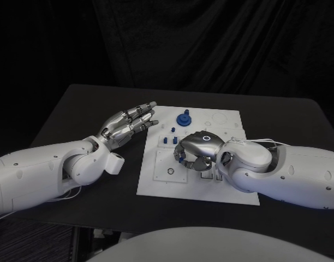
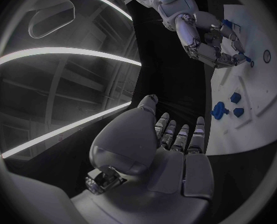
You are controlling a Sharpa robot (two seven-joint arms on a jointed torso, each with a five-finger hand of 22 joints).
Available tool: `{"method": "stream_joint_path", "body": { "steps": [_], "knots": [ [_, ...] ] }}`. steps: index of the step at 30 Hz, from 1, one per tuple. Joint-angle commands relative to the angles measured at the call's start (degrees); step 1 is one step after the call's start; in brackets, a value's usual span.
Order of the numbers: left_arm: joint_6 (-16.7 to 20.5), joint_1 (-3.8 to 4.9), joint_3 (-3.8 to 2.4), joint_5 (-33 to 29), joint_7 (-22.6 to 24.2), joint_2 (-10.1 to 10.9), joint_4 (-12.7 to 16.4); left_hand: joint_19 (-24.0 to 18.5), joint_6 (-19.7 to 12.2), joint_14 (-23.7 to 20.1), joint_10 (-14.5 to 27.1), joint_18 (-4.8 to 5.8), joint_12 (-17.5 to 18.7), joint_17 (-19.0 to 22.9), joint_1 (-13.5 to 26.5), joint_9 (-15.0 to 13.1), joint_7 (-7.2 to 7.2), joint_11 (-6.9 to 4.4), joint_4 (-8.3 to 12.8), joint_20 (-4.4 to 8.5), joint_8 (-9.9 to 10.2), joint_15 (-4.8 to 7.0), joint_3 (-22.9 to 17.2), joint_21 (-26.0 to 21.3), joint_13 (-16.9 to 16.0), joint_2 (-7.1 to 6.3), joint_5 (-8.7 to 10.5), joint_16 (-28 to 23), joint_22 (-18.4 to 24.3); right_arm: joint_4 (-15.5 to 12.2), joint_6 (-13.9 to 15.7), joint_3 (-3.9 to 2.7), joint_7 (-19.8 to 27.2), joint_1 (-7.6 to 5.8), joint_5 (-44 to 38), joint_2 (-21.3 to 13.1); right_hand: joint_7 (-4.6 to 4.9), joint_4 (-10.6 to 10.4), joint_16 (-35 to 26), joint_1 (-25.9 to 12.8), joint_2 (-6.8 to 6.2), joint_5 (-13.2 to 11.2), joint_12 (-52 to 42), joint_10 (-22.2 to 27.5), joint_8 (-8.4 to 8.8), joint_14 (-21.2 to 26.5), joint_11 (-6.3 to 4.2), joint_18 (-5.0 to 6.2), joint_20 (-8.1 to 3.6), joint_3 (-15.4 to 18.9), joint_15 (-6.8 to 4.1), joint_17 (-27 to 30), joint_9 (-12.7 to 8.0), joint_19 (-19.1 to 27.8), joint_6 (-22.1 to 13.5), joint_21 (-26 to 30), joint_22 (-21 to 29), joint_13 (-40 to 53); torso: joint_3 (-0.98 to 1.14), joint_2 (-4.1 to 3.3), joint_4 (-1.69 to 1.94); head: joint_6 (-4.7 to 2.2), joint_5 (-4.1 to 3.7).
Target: Assemble the parts on the task board
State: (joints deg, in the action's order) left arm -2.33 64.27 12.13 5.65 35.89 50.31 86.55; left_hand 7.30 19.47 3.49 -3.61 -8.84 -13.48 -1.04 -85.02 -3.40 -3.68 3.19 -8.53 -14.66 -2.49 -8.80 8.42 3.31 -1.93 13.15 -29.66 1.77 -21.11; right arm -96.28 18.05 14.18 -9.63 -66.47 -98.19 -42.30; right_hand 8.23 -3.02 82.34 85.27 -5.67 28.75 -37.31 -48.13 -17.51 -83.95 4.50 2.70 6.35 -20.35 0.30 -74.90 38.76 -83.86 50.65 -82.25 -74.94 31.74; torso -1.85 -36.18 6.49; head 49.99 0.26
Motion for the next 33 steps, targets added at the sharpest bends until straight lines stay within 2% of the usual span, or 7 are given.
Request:
{"method": "stream_joint_path", "body": {
  "steps": [1,13,26,33],
  "knots": [
    [-0.3,-0.13,-0.06,-0.3,1.0,-0.2,0.0,-0.1,0.2,-0.1,0.0,-1.15,-0.1,0.1,0.1,-0.1,-0.13,-0.24,-0.1,0.33,-0.2,0.28,-0.3,0.2,0.0,0.67,-0.04,0.1,0.0,0.5,0.1,-0.03,-0.3,0.45,-1.1,0.4,-0.07,0.4,0.1,0.6,-0.01,-0.3,0.2,-0.5,0.15,-0.6,-0.11,-0.52,0.24,-0.1,0.06,-2.9,-0.1,-0.4,0.3,-0.2,-12.2,-0.1,-0.03,0.01,-0.02,0.01,0.01],
    [-0.5,-0.27,-0.06,-0.3,0.7,-0.2,0.0,-0.1,0.3,-0.1,0.1,-1.12,-0.1,0.0,0.1,-0.1,-0.26,-0.24,-0.1,0.31,-0.2,0.22,-0.4,0.2,0.0,0.68,0.23,0.1,0.1,1.8,1.7,-0.04,0.0,1.26,-3.5,0.9,-0.08,0.5,0.1,0.8,-0.03,-0.3,0.2,-0.7,0.17,-0.6,-0.12,-0.52,0.23,-0.2,0.05,-2.8,-0.1,-0.4,0.4,-0.2,-12.2,-0.2,0.0,0.06,-0.07,0.01,0.41],
    [-0.4,-0.38,-0.06,-0.3,0.0,-0.3,-0.3,-0.1,0.1,-0.2,0.2,-1.1,0.1,0.0,0.2,0.0,-0.28,-0.22,-0.1,0.26,-0.1,0.14,-0.4,0.2,0.0,0.71,0.44,0.1,0.1,2.1,1.8,-0.04,-0.1,1.32,-3.6,0.7,-0.09,0.5,0.0,0.7,-0.1,-0.4,0.2,-0.9,0.11,-0.4,-0.14,-0.46,0.22,-0.1,0.04,-2.6,-0.2,-0.2,0.8,0.0,-12.1,-0.2,0.01,0.1,0.02,0.01,0.31],
    [-0.4,-0.45,-0.06,-0.3,-0.3,-0.4,-0.6,-0.1,-0.1,-0.2,0.3,-1.07,0.3,0.1,0.3,0.0,-0.26,-0.21,-0.1,0.22,-0.1,0.07,-0.5,0.1,0.0,0.68,0.58,0.0,0.2,2.4,1.4,-0.04,-0.2,1.33,-3.6,0.7,-0.1,0.4,-0.1,0.7,-0.12,-0.5,0.2,-0.9,0.11,-0.4,-0.14,-0.45,0.22,-0.1,0.04,-2.6,-0.2,-0.2,0.8,0.1,-12.1,-0.3,-0.01,0.1,-0.11,0.01,0.43]
  ]
}}
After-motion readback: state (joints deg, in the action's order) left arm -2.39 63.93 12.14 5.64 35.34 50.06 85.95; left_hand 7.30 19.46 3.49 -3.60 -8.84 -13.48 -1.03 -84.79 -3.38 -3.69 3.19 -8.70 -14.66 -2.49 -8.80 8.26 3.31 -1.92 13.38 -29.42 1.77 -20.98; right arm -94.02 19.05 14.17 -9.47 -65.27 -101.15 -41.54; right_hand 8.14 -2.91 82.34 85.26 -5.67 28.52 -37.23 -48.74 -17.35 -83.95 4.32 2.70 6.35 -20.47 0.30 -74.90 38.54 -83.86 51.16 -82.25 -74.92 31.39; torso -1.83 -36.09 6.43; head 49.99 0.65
